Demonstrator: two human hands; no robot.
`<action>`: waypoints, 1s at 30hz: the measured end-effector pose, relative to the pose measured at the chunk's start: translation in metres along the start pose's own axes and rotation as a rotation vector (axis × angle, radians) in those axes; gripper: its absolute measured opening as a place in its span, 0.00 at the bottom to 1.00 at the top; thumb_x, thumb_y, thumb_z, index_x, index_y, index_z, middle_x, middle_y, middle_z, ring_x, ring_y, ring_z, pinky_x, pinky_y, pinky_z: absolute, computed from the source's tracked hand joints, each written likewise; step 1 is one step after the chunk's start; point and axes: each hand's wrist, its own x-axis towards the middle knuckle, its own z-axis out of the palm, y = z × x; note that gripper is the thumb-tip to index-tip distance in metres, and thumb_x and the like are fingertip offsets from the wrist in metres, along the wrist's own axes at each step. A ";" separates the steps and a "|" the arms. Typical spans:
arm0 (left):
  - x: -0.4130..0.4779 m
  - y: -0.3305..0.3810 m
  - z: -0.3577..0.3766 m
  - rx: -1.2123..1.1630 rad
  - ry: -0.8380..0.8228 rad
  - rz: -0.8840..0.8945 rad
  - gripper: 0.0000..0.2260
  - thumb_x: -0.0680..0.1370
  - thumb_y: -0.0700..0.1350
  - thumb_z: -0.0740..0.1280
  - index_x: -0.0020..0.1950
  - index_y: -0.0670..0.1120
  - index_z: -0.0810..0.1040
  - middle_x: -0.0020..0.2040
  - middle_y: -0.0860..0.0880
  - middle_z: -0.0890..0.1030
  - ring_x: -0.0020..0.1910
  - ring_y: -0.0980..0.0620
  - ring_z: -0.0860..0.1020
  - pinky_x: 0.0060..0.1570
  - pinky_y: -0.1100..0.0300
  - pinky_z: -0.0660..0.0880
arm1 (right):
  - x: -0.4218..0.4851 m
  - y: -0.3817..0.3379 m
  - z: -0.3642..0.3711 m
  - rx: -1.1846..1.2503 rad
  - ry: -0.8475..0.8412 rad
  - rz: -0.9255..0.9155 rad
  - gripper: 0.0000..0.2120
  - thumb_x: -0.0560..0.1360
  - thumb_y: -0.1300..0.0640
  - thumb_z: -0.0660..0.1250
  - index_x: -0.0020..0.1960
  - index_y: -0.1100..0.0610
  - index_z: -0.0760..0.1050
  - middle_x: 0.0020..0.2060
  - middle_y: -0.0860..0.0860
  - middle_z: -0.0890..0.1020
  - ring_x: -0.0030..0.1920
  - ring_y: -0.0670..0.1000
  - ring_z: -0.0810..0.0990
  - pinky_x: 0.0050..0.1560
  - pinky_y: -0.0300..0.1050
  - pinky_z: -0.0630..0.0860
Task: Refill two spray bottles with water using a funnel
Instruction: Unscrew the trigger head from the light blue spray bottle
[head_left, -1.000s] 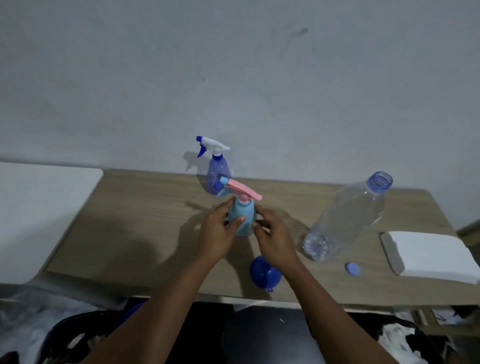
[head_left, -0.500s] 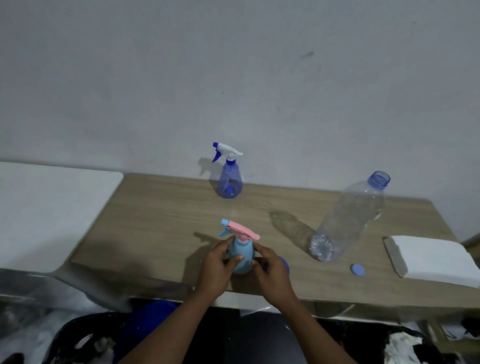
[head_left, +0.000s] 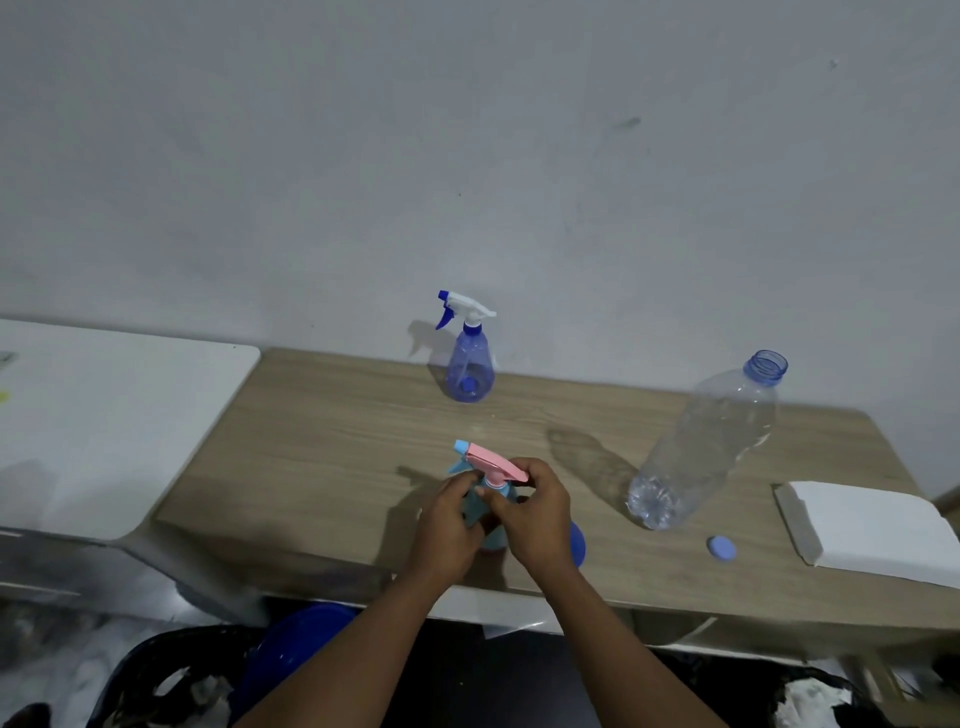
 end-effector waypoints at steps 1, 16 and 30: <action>0.000 0.000 -0.001 0.011 -0.002 0.002 0.24 0.72 0.41 0.74 0.64 0.58 0.74 0.61 0.57 0.78 0.60 0.55 0.77 0.58 0.52 0.79 | 0.001 0.001 0.001 -0.011 0.003 0.001 0.15 0.69 0.62 0.77 0.53 0.53 0.79 0.46 0.46 0.83 0.47 0.42 0.81 0.43 0.32 0.76; 0.006 -0.002 -0.005 0.017 -0.013 0.031 0.20 0.73 0.45 0.73 0.63 0.58 0.75 0.57 0.57 0.80 0.56 0.58 0.78 0.55 0.54 0.79 | 0.018 0.013 -0.016 -0.002 -0.231 -0.115 0.15 0.71 0.60 0.76 0.57 0.51 0.81 0.50 0.45 0.86 0.52 0.47 0.83 0.55 0.49 0.80; 0.005 0.001 -0.004 -0.007 -0.036 0.024 0.20 0.72 0.42 0.73 0.62 0.55 0.76 0.55 0.57 0.81 0.53 0.59 0.79 0.52 0.55 0.79 | 0.021 0.008 -0.011 0.090 -0.216 0.005 0.18 0.65 0.60 0.81 0.51 0.59 0.79 0.46 0.54 0.85 0.47 0.52 0.84 0.49 0.49 0.81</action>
